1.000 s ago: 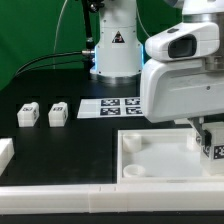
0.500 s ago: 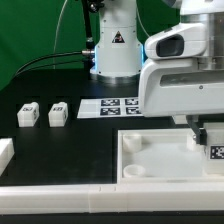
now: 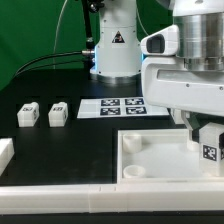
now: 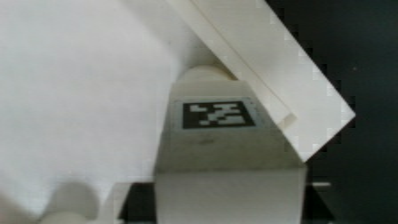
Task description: Assemble one leg
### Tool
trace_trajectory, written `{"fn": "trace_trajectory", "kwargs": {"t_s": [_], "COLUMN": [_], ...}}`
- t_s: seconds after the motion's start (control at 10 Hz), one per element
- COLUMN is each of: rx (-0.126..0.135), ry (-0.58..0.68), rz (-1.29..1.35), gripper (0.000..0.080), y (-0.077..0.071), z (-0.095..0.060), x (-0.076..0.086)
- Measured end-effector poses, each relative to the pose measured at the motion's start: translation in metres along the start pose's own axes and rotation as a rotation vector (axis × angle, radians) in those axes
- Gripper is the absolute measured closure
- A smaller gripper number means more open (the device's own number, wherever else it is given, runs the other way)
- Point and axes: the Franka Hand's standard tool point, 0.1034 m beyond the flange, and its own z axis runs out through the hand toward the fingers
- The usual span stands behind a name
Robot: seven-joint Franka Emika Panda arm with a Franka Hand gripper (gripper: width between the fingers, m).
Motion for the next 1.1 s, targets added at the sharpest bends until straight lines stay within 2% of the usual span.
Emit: {"fn": "trace_trajectory", "kwargs": {"t_s": [0.5,0.8,0.9,1.0,1.1], "rx": [0.007,0.007,0.007,0.006,0.006], "ry": [-0.015,-0.027,-0.027,-0.027,-0.027], "rz": [0.558,0.738,0.737,0.728,0.699], "gripper": [0.0506,0.0506,0.0394,0.0394,0.026], "y": [0.003,0.0031,0.0029,0.003,0.0031], "z": [0.0001,0.0003,0.0011,0.0015,0.0017], "x": [-0.0001,-0.0018,-0.0023,-0.0026,-0.0027]}}
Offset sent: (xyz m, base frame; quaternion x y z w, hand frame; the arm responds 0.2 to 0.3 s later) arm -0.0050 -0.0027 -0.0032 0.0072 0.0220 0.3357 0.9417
